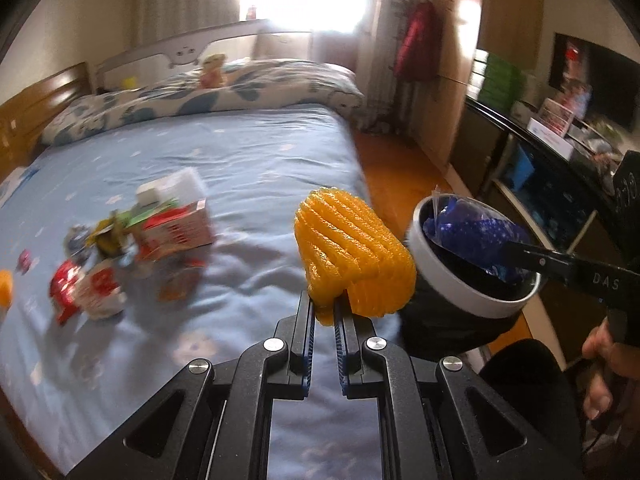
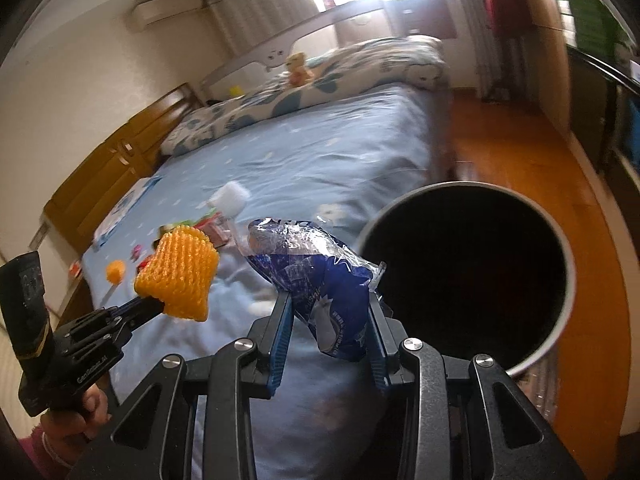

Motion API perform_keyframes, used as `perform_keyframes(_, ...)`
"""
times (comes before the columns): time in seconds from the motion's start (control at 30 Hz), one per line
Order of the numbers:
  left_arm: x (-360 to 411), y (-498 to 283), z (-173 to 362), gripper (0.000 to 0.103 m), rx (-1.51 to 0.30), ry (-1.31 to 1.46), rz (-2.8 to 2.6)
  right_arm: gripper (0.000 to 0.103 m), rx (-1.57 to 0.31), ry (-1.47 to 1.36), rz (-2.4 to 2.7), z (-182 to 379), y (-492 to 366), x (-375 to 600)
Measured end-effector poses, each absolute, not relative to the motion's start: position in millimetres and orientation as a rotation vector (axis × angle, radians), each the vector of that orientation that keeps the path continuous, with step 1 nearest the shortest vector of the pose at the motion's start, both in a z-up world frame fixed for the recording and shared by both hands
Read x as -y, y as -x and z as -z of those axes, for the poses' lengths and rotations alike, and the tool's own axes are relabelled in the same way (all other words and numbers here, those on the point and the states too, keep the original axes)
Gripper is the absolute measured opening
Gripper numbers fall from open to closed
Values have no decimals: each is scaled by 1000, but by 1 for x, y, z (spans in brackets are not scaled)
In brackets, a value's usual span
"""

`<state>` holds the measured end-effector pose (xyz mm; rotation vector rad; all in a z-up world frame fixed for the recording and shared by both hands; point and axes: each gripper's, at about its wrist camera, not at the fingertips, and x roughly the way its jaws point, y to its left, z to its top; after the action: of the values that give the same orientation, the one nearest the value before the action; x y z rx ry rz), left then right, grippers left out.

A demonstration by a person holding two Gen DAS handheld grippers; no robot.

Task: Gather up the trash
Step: 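Carry both items to the bin and open both tools to drop them, then move both open tools back over the trash on the bed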

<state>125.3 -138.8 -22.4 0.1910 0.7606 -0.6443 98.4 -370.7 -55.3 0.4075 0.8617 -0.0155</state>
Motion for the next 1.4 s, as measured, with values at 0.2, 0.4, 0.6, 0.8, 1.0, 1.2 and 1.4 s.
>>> perform_keyframes(0.2,183,-145,28,8,-778,-228,727,35,-863,-403,109,52,-83,401)
perform_keyframes(0.4,220,-169,34,9,-793,-269,789,35,-880,-406,178,55,-79,423)
perform_keyframes(0.6,250,-185,37,9,-812,-297,825,35,-906,-412,215,62,-82,438)
perform_keyframes(0.8,273,-202,40,9,-839,-314,846,35,-920,-417,223,68,-90,449)
perform_keyframes(1.0,292,-209,43,23,-868,-320,850,41,-933,-441,226,74,-95,462)
perform_keyframes(1.2,294,-198,42,55,-853,-309,842,53,-936,-469,228,78,-96,466)
perform_keyframes(1.4,272,-183,43,55,-834,-275,815,57,-911,-472,224,74,-93,461)
